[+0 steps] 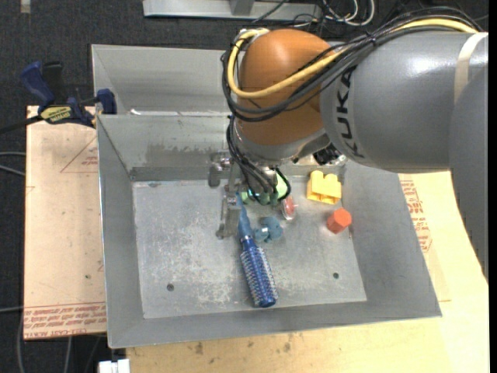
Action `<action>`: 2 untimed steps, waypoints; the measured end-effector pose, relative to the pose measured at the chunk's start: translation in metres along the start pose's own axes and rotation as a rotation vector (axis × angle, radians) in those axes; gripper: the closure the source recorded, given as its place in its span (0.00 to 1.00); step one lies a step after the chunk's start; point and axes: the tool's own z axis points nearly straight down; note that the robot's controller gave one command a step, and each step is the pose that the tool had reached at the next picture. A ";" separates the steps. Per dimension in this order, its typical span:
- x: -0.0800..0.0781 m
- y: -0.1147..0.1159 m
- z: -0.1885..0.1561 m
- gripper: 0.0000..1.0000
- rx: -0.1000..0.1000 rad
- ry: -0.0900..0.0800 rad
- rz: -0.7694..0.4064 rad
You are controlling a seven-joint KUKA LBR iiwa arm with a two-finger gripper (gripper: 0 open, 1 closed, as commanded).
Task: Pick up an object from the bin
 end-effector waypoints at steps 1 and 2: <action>-0.026 -0.078 0.149 0.00 -0.004 -0.018 0.249; 0.049 -0.104 0.151 0.00 -0.001 -0.007 0.348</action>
Offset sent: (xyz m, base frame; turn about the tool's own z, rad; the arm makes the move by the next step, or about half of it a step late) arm 0.0225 -0.0777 -0.1511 0.2484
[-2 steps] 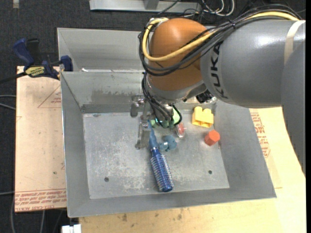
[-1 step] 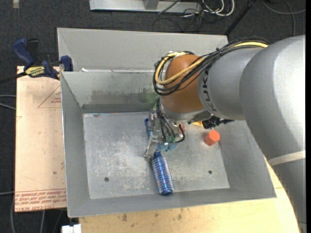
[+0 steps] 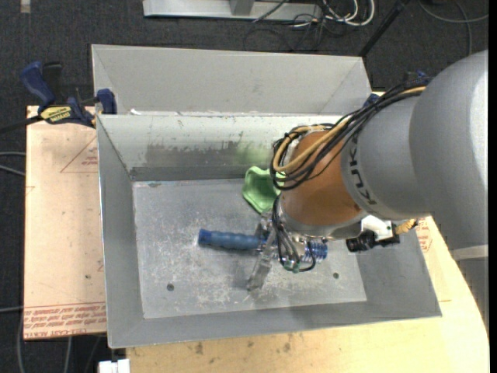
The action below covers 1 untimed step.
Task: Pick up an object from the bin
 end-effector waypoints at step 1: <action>0.048 -0.004 -0.029 0.00 0.000 0.001 -0.420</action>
Offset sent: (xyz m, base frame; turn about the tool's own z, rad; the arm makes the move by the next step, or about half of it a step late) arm -0.0462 0.0116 0.0293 -0.4194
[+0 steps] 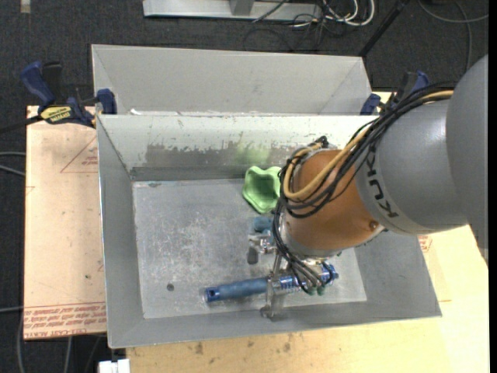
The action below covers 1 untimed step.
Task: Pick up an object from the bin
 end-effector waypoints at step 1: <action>-0.022 0.015 0.030 0.00 0.000 -0.005 -0.538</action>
Offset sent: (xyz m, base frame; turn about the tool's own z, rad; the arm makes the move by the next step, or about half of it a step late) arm 0.0194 0.0147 -0.0300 -0.5395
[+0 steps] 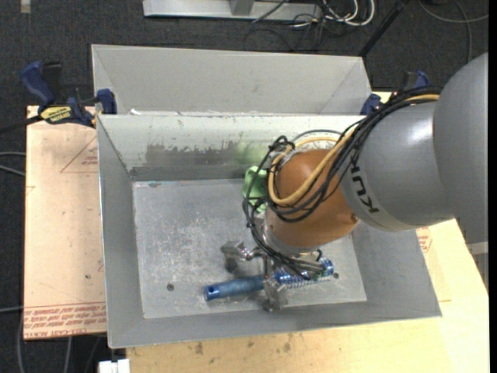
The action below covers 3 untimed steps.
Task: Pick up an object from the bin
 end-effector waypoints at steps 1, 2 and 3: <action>-0.001 0.000 0.000 0.00 -0.001 -0.002 0.004; -0.001 0.000 0.000 1.00 -0.002 -0.001 0.003; -0.003 0.000 -0.080 1.00 0.003 -0.003 0.006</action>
Offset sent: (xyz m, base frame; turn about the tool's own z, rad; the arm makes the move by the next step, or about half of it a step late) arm 0.0000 0.0000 0.0000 0.0000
